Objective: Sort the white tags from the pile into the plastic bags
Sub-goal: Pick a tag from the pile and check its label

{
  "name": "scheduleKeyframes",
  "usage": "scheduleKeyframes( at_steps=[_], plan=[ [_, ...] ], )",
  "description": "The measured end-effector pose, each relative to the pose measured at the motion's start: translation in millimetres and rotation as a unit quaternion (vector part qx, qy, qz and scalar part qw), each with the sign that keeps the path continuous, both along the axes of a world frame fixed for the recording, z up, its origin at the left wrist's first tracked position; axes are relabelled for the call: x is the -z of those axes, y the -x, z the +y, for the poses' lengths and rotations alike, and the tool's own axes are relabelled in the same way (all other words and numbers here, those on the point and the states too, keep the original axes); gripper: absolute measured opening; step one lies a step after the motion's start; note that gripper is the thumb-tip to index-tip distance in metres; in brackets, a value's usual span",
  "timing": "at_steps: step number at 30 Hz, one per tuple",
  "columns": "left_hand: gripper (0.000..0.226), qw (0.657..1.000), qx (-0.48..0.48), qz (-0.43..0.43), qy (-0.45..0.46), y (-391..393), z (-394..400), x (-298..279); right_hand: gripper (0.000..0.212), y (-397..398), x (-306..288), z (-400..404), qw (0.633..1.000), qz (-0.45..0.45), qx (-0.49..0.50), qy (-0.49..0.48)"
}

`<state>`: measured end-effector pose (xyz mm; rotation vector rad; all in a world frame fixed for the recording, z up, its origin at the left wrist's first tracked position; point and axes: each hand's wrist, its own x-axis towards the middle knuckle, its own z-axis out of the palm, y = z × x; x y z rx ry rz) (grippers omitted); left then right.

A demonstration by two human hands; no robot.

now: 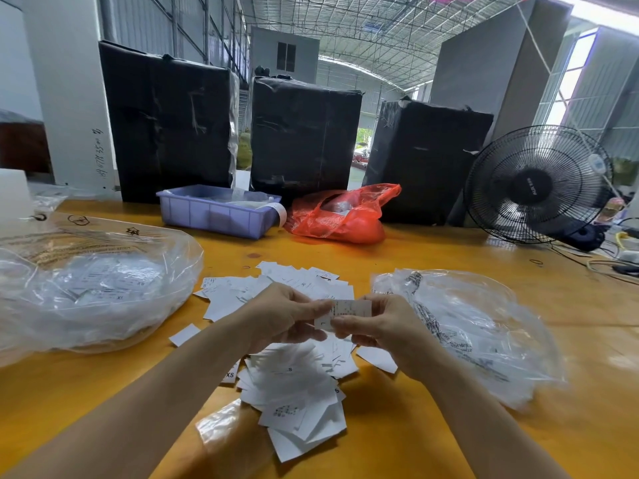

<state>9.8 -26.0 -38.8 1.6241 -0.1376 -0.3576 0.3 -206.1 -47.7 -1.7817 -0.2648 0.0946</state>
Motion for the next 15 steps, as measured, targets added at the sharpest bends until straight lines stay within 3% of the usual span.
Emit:
scheduleKeyframes(
  at_steps=[5,9,12,15],
  plan=[
    [0.050,0.999,0.030,-0.013,-0.039,4.2,-5.9,2.7,0.022,1.7,0.0,3.7,0.991,-0.073,0.007,0.112],
    [0.039,0.998,0.007,-0.021,-0.051,5.5,-8.7,6.5,0.018,3.0,0.8,4.5,0.978,-0.056,-0.056,0.191],
    [0.036,0.998,-0.020,-0.024,-0.050,4.2,-11.8,8.1,0.009,1.0,1.9,4.2,0.982,-0.052,-0.043,0.174],
    [0.031,0.997,-0.052,-0.031,-0.049,-0.3,-12.5,10.2,0.016,-2.9,3.4,3.0,0.987,-0.071,0.024,0.144]
  ],
)
